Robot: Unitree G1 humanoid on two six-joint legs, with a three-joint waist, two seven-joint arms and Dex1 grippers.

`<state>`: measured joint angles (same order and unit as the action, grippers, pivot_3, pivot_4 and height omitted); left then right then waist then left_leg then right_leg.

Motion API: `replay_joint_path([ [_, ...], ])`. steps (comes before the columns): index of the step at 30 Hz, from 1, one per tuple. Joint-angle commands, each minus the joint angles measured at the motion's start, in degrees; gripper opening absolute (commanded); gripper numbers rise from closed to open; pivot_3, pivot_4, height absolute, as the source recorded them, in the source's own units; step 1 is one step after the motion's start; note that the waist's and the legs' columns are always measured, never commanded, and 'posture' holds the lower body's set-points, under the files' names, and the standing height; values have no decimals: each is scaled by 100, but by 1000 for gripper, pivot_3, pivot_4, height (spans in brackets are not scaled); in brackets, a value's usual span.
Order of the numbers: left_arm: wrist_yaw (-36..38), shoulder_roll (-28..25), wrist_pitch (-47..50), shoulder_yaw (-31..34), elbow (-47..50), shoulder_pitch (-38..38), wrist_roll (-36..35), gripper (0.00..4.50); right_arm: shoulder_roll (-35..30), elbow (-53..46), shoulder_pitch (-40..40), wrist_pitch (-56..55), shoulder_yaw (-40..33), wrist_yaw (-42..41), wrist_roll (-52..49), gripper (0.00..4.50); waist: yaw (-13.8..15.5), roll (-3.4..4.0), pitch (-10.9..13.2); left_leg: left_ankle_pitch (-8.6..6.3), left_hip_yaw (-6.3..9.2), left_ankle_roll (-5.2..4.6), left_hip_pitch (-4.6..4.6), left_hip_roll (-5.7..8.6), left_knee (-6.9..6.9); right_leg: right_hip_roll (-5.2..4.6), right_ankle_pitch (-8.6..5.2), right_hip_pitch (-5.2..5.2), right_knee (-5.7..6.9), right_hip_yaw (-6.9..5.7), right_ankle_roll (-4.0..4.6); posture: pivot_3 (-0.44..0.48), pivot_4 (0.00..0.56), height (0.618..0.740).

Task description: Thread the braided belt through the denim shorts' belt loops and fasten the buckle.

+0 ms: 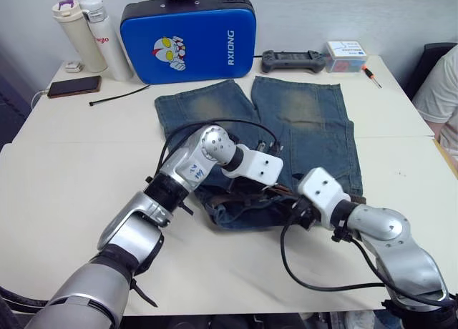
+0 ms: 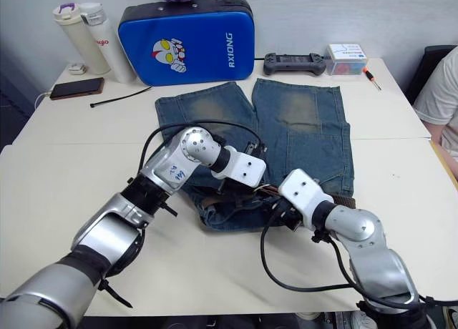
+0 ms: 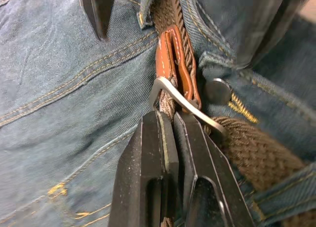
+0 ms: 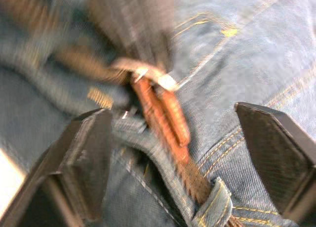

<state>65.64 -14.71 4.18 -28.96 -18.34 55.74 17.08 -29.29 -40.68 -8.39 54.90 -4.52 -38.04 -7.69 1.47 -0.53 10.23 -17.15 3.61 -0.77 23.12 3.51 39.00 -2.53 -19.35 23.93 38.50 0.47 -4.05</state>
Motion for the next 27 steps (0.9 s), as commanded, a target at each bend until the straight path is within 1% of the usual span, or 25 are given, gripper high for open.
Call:
replay_joint_path([
  [1,87,42,525,-26,679,-231,-131,0,251,-400,-327,732,-819,16,-771,3979,-2,2,-1,0,0,0,0,0,0,0,0,0,0,0,0,0,150,740],
  [4,87,-14,764,-69,931,-378,-83,0,182,-445,-560,1084,-1241,-91,-1271,3979,-6,6,-4,-1,0,1,-1,-1,-2,1,0,1,2,0,0,0,150,740],
  [5,78,-40,818,-82,981,-412,-63,0,73,-429,-637,1144,-1371,-139,-1406,3979,-4,7,-4,-1,0,1,-1,-1,-2,1,0,1,1,0,0,0,150,740],
  [6,54,-60,869,-85,1020,-438,-50,0,-175,-379,-684,1057,-1407,-183,-1402,3979,-1,7,-4,-2,0,0,-1,-1,-2,1,0,1,1,0,0,0,150,740],
  [10,17,-97,1029,-89,1144,-505,-64,0,-1462,-10,-478,48,-932,-437,-883,3979,2,7,-5,-4,-1,-4,-1,2,-2,-1,0,0,-1,0,0,0,150,740],
  [13,-16,-115,1103,-83,1184,-526,-75,0,-1955,249,-199,-812,-482,-622,-617,3979,-7,5,-6,-4,-1,-4,-2,-1,-3,3,0,-3,-2,-2,0,0,150,740],
  [16,-68,-114,1150,-68,1173,-511,-83,0,-2092,454,-36,-1455,-154,-609,-352,3979,-11,4,-5,-4,-9,-4,-3,-2,-3,5,0,-3,-1,3,0,0,150,740],
  [18,-102,-108,1142,-58,1148,-493,-87,0,-2110,561,-37,-1691,53,-548,-181,3979,-7,5,-5,-4,-10,-4,-3,-2,-2,4,0,-3,0,3,0,0,150,740],
  [21,-153,-94,1116,-33,1097,-443,-91,0,-2043,665,-126,-1858,280,-508,-79,3979,-2,4,-5,-4,-11,-4,-3,-2,2,3,0,-3,1,4,0,0,150,740],
  [24,-166,-86,1141,-24,1072,-410,-107,0,-2147,729,-224,-2004,587,-575,98,3979,-3,4,-5,-4,-11,-4,-3,-2,3,3,0,-2,0,4,0,0,150,740],
  [27,-178,-82,1154,-31,1076,-404,-114,0,-2139,795,-317,-2054,744,-550,195,3979,-2,4,-5,-4,-11,-4,-3,-2,3,3,0,-2,-1,4,0,0,150,740],
])
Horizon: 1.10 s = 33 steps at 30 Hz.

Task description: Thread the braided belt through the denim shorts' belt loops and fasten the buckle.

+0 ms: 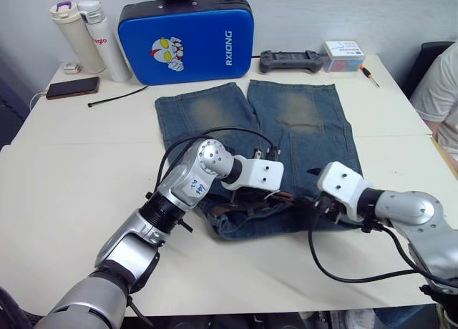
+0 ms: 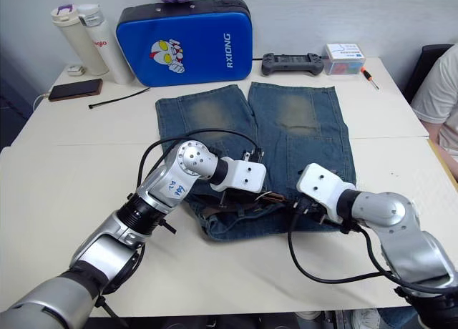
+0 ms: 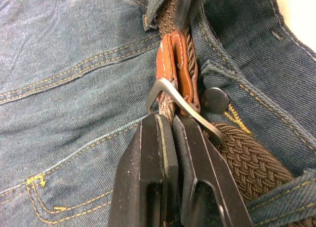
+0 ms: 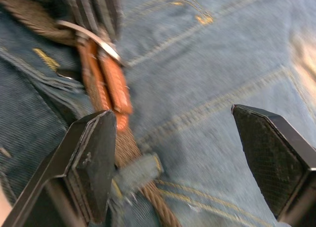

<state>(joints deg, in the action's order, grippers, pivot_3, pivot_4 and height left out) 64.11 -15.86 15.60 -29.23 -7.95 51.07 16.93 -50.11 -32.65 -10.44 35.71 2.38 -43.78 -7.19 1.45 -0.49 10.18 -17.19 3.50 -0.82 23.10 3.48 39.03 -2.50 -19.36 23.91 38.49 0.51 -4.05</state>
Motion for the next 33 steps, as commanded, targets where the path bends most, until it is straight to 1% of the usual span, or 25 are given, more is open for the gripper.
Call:
replay_joint_path([
  [1,-30,35,14,-8,38,66,-100,0,-33,26,-166,-139,94,42,180,3979,1,0,0,0,0,0,0,0,0,0,0,0,0,0,0,0,150,740],
  [8,-40,54,44,-17,54,81,-110,0,81,168,-395,-83,275,88,308,3979,-8,0,0,0,0,1,-2,-1,1,1,0,0,1,1,0,0,150,740],
  [10,-36,48,54,-19,64,74,-110,0,169,136,-435,20,144,70,157,3979,-9,0,0,0,0,1,-2,-1,1,0,0,0,1,2,0,0,150,740],
  [16,-30,15,49,-26,64,46,-107,0,120,28,-631,244,-321,-53,-219,3979,2,0,0,0,0,0,-1,0,2,-2,0,0,0,2,0,0,150,740],
  [19,-53,35,40,-34,24,70,-107,0,-302,89,-683,56,-36,-133,209,3979,5,1,0,0,0,0,-1,1,1,-2,0,0,0,2,0,0,150,740],
  [23,-79,69,48,-29,-10,105,-122,0,-497,404,-500,-381,358,-138,622,3979,4,0,0,0,0,0,0,-1,0,-2,0,0,-5,1,0,0,150,740],
  [31,-84,30,58,-31,2,97,-132,0,-434,527,-302,-750,551,-200,834,3979,6,0,0,0,-1,0,0,0,1,-1,0,0,-4,1,0,0,150,740],
  [33,-78,27,53,-42,6,100,-131,0,-309,503,-326,-763,595,-166,835,3979,6,0,0,0,-1,0,0,0,1,-1,0,0,-4,2,0,0,150,740],
])
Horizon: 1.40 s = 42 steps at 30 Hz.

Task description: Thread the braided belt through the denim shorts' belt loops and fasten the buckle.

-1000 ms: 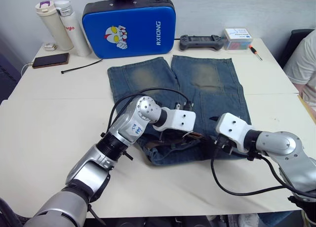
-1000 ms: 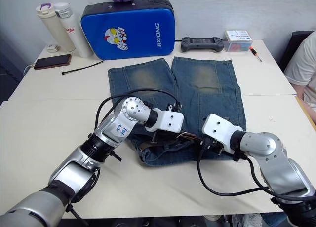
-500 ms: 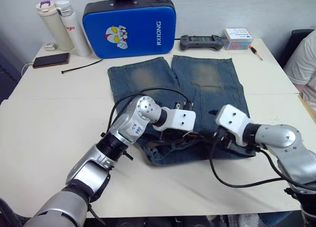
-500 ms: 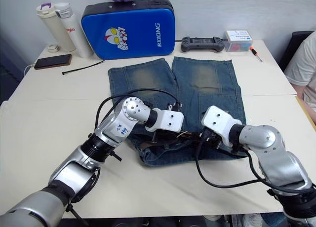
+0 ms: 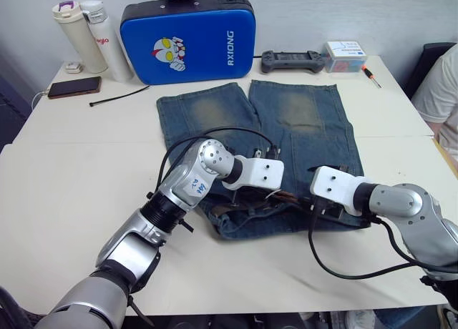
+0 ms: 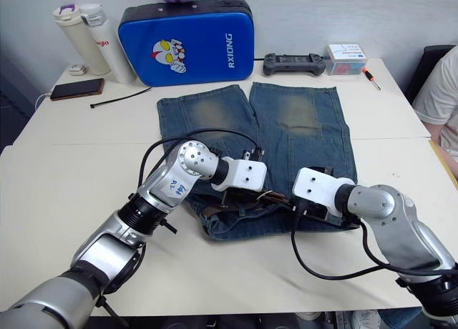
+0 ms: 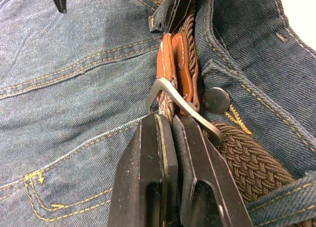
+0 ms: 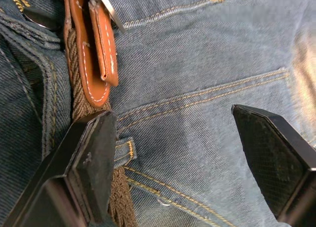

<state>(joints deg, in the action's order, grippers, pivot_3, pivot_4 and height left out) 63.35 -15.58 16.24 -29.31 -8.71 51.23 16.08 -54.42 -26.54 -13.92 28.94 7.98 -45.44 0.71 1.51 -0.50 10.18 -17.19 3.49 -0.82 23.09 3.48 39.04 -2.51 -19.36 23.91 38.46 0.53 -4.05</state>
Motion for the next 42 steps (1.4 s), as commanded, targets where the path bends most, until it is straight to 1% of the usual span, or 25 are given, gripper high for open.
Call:
replay_joint_path([
  [1,-2,-1,-14,-36,82,87,-45,0,167,-111,10,-90,46,13,50,3979,-1,0,0,0,0,0,0,0,0,0,0,0,0,0,0,0,150,740],
  [6,-16,40,-9,-70,108,93,-37,0,425,-190,-76,25,197,35,91,3979,-1,0,0,0,0,0,0,-1,0,0,0,0,0,0,0,0,150,740],
  [13,10,68,20,-122,200,48,-43,0,578,-160,-53,54,146,5,65,3979,-1,0,0,0,0,0,0,-1,0,0,0,0,0,0,0,0,150,740],
  [14,9,60,22,-127,212,37,-42,0,611,-183,-49,89,144,-2,39,3760,-1,0,0,0,0,0,0,-1,0,0,0,0,0,0,0,0,150,740],
  [15,8,55,25,-131,220,31,-41,0,635,-200,-47,115,142,-9,20,3433,-1,0,0,0,0,0,0,-1,0,0,0,0,0,0,0,0,150,740],
  [16,10,50,30,-134,228,24,-42,0,676,-216,-49,136,135,-12,-7,3324,-1,0,0,0,0,0,0,-1,0,0,0,0,0,0,0,0,150,740],
  [17,11,47,34,-137,233,21,-44,0,710,-227,-49,156,128,-22,-33,2700,-1,0,0,0,0,0,0,0,0,0,0,0,0,0,0,0,150,740],
  [19,5,43,39,-143,245,8,-47,0,749,-238,-46,171,136,-52,-45,1873,-2,0,0,0,0,0,0,-1,0,0,0,0,0,0,0,0,150,740],
  [20,0,42,43,-145,248,5,-46,0,753,-239,-44,173,147,-68,-44,1317,-2,0,0,0,0,0,0,0,0,0,0,0,0,0,0,0,150,740],
  [22,-11,35,49,-148,256,-2,-44,0,760,-241,-41,175,164,-83,-34,355,-2,0,0,0,0,0,0,0,0,0,0,0,0,0,0,0,150,740],
  [23,-22,26,65,-148,265,-9,-35,0,766,-244,-43,178,174,-82,-28,76,-2,0,0,0,0,0,0,0,0,0,0,0,0,0,0,0,150,740],
  [25,-132,34,127,-95,259,-25,-18,0,775,-226,-58,169,187,-79,-21,76,-2,0,0,0,0,0,0,0,0,0,0,0,0,0,0,0,150,740],
  [27,-144,93,434,116,245,-50,-231,830,768,-182,-65,140,199,-79,-1,0,-2,0,0,0,0,0,0,-1,0,0,0,0,-1,0,0,0,150,740],
  [29,11,4,763,366,380,-90,-506,1556,749,-144,-64,105,221,-86,30,0,-2,0,0,0,0,0,0,0,0,0,0,0,0,0,0,0,150,740],
  [32,185,-319,1178,810,593,-113,-866,2822,718,-78,-75,26,230,-100,59,0,-24,0,0,0,0,1,0,-1,-1,1,0,2,2,0,0,0,150,740],
  [35,311,-635,1556,1104,803,-245,-1223,4210,705,-25,-72,-54,230,-99,102,0,-24,1,0,1,1,4,-1,-3,-2,2,0,3,4,0,0,0,150,740],
  [36,345,-722,1679,1173,886,-293,-1337,4377,700,-14,-73,-71,230,-100,115,0,-23,1,0,1,1,4,-1,-3,-2,2,0,3,3,0,0,0,150,740],
  [42,543,-1174,3085,1916,1633,-590,-2473,4377,672,-9,-77,-102,174,-125,126,0,-13,0,0,1,3,4,0,-2,0,0,0,3,1,-1,0,0,150,740],
])
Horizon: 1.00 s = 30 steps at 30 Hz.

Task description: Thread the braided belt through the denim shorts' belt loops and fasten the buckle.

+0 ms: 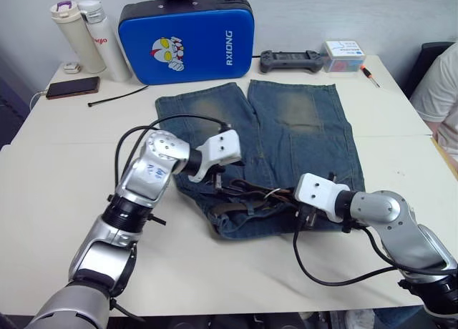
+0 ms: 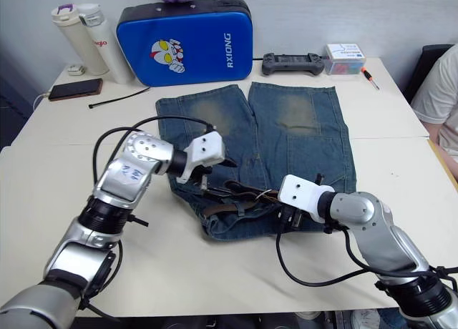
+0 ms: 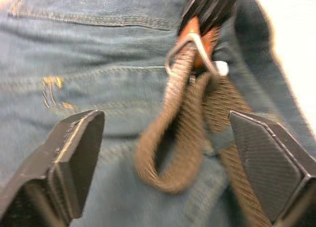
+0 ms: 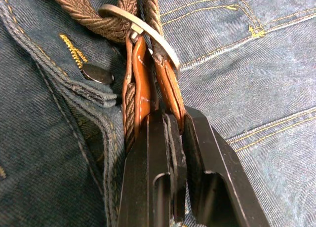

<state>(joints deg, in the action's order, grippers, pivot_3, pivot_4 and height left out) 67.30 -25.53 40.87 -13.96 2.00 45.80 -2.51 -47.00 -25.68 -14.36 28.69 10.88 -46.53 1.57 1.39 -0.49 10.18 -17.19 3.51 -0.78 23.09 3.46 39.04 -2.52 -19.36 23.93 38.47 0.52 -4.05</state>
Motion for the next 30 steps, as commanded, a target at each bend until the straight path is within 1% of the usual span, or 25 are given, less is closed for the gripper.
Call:
replay_joint_path([
  [1,114,-272,765,454,717,-186,-734,4377,-67,-103,-37,-65,-123,-14,40,0,-6,0,0,0,0,0,0,0,1,0,0,-1,-1,0,0,0,150,740],
  [2,45,-365,765,445,829,-345,-750,4377,-55,-115,-40,-45,-132,-5,34,0,-8,1,-1,0,0,0,0,0,0,0,0,-1,-1,0,0,0,150,740],
  [4,-13,-615,515,108,960,-714,-584,4377,-25,-144,-49,-13,-133,8,20,0,-13,3,-2,-1,0,1,-2,0,-2,0,0,-1,-1,1,0,0,150,740],
  [5,-28,-686,416,-25,994,-831,-548,4144,-15,-152,-55,-3,-126,12,19,0,-19,3,-2,-1,0,1,-5,-1,-5,0,0,-1,-2,2,0,0,150,740],
  [7,-181,-635,424,-154,1051,-1007,-606,3536,-9,-152,-78,4,-116,8,17,0,-11,2,-1,-1,0,2,-6,-1,-6,0,0,-1,-8,2,0,0,150,740],
  [10,-420,-618,363,-352,1112,-1158,-541,2262,-32,-155,-80,3,-132,-6,12,0,17,1,-1,-2,1,1,-3,1,-1,-2,0,-4,-27,1,0,0,150,740],
  [13,-581,-610,371,-492,1062,-1173,-531,792,-78,-196,-36,14,-174,-22,4,0,4,2,-1,-2,1,0,-5,1,-2,-2,0,-7,-31,1,0,0,150,740],
  [15,-583,-630,382,-614,1044,-1176,-547,30,-100,-222,-8,26,-196,-25,5,0,1,3,-2,-2,2,0,-6,0,-2,-1,0,-6,-29,0,0,0,150,740],
  [19,-521,-720,336,-869,1131,-1318,-556,30,-128,-277,30,63,-231,-34,-2,0,4,3,-2,-2,2,0,-8,0,-2,-2,0,-11,-32,0,0,0,150,740],
  [22,-493,-932,134,-1188,1145,-1445,-353,30,-165,-341,62,104,-285,-56,-25,0,0,3,-2,-3,2,-1,-9,0,-5,-1,0,-11,-32,1,0,0,150,740],
  [26,-586,-1119,-226,-1531,817,-1559,-11,30,-288,-514,130,227,-437,-134,-135,0,1,9,-5,-3,2,-1,-16,0,-8,-1,0,-17,-38,1,0,0,150,740],
  [29,-663,-1117,-274,-1568,681,-1631,-5,30,-459,-716,244,280,-688,-243,-261,0,-5,11,-10,-3,1,-1,-42,-1,-21,-1,0,-40,-46,2,1,0,150,740],
  [30,-688,-1130,-341,-1616,597,-1657,60,30,-556,-792,326,253,-854,-308,-310,0,0,16,-13,-4,0,-2,-68,-1,-41,-1,-1,-61,-55,5,1,0,150,740],
])
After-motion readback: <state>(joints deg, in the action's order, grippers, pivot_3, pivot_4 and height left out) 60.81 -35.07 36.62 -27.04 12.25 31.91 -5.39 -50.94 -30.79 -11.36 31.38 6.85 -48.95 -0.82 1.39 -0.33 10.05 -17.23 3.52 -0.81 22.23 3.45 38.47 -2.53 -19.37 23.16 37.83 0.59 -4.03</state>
